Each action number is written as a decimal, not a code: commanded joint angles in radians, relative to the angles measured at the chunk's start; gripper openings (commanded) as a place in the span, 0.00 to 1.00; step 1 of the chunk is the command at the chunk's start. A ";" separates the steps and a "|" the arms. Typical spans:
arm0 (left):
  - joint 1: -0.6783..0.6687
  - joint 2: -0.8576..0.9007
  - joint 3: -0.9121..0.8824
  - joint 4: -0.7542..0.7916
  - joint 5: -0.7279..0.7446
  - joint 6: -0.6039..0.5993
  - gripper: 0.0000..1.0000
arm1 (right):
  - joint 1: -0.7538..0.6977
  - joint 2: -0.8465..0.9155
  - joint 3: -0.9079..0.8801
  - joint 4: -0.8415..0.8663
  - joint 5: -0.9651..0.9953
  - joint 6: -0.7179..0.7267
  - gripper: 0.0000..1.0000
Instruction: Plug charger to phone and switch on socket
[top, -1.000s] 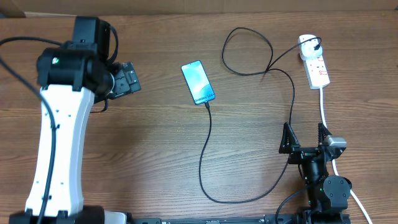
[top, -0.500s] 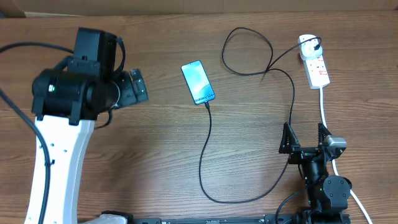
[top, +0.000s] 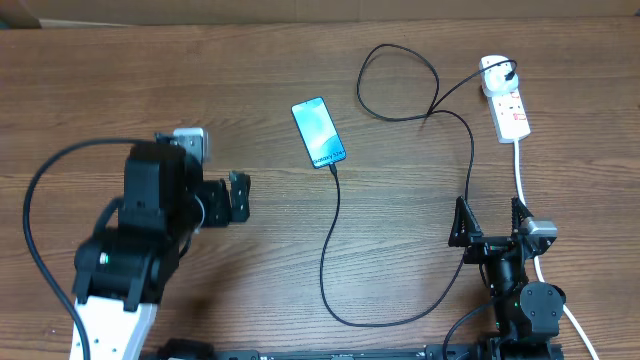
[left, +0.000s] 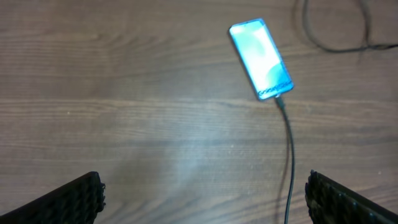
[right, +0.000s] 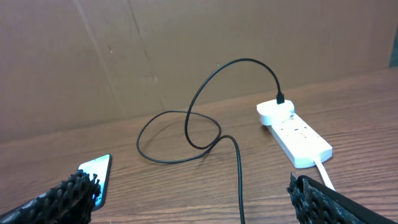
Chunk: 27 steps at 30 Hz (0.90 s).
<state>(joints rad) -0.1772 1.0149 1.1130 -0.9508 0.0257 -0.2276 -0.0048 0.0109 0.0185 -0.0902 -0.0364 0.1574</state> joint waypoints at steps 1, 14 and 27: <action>0.001 -0.119 -0.114 0.053 0.046 0.042 1.00 | 0.005 -0.008 -0.011 0.006 0.013 0.005 1.00; 0.002 -0.420 -0.423 0.145 0.034 0.093 1.00 | 0.005 -0.008 -0.011 0.006 0.013 0.006 1.00; 0.103 -0.655 -0.435 0.172 0.090 0.095 1.00 | 0.005 -0.008 -0.011 0.006 0.013 0.005 1.00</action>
<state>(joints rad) -0.1062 0.4183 0.6930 -0.7841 0.0795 -0.1528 -0.0048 0.0109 0.0185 -0.0898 -0.0364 0.1577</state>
